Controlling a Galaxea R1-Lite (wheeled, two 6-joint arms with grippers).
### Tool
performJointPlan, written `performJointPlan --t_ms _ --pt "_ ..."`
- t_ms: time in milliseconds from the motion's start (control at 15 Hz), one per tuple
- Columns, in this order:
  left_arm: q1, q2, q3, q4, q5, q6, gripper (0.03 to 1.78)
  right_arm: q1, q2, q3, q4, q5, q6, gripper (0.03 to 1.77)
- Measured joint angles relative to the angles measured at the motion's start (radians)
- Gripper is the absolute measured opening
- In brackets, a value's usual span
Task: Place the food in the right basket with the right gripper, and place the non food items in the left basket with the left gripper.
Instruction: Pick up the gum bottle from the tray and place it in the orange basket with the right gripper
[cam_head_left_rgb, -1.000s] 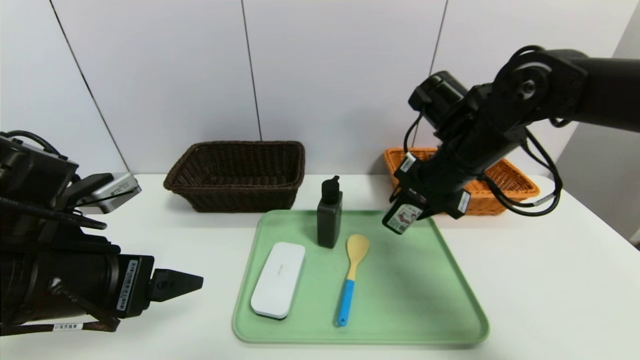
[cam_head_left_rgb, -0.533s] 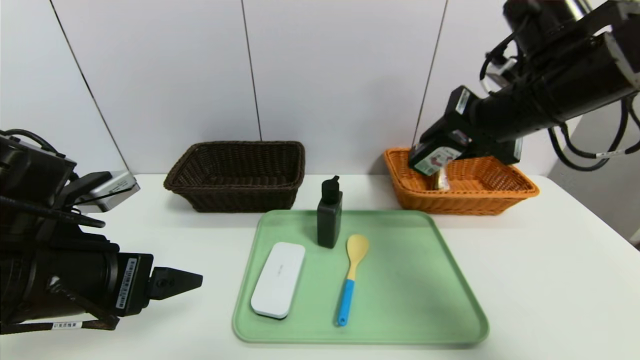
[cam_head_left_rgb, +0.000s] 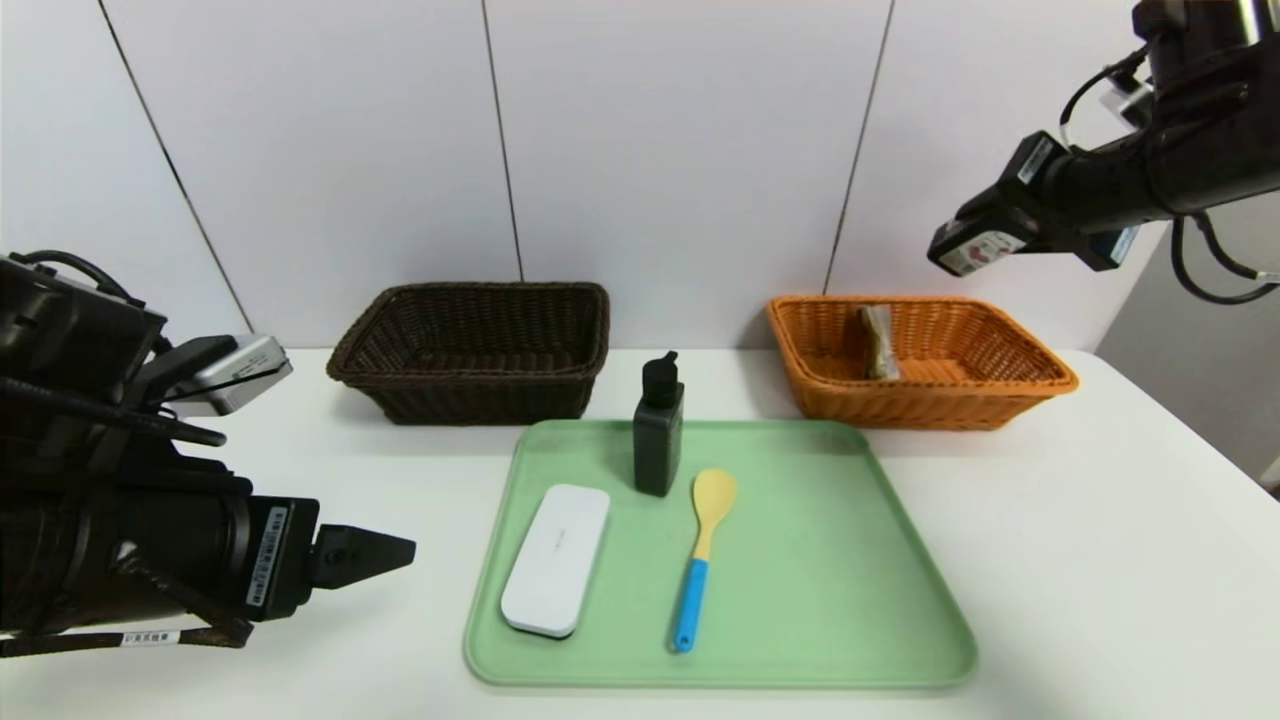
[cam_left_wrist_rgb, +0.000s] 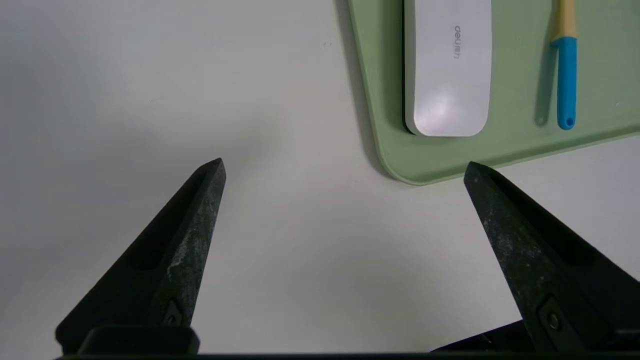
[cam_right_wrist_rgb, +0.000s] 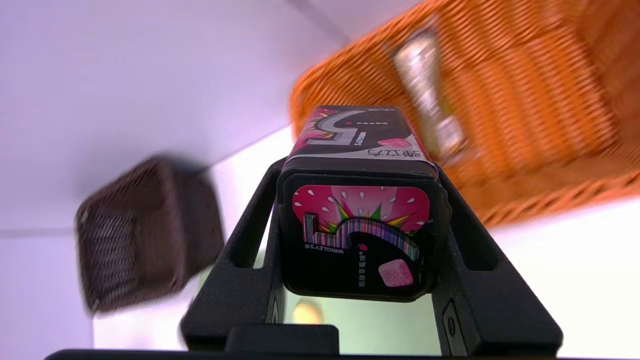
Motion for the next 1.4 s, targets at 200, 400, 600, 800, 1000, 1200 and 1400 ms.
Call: performJointPlan --t_ms 200,400,600,800,1000,1200,1400 --pt "0.0 0.013 0.003 -0.047 -0.001 0.001 1.69 -0.048 0.113 0.0 -0.049 -0.018 -0.018 0.79" --pt "0.0 0.019 0.005 -0.048 -0.001 -0.001 1.69 -0.066 0.215 0.001 -0.053 -0.09 -0.029 0.79" --pt "0.001 0.019 0.006 -0.048 0.001 -0.005 1.69 -0.069 0.291 0.0 -0.057 -0.163 -0.048 0.79" --pt "0.001 0.019 0.006 -0.049 0.003 -0.002 1.69 -0.07 0.343 0.0 -0.068 -0.205 -0.078 0.79" --pt "0.001 0.02 0.008 -0.048 0.001 -0.003 1.69 -0.068 0.363 -0.001 -0.089 -0.206 -0.085 0.92" --pt "0.001 0.018 0.015 -0.048 0.001 -0.006 1.69 -0.065 0.361 -0.001 -0.11 -0.203 -0.088 1.17" --pt "0.002 0.012 0.019 -0.048 0.001 -0.009 1.69 -0.06 0.332 0.0 -0.14 -0.2 -0.098 1.35"
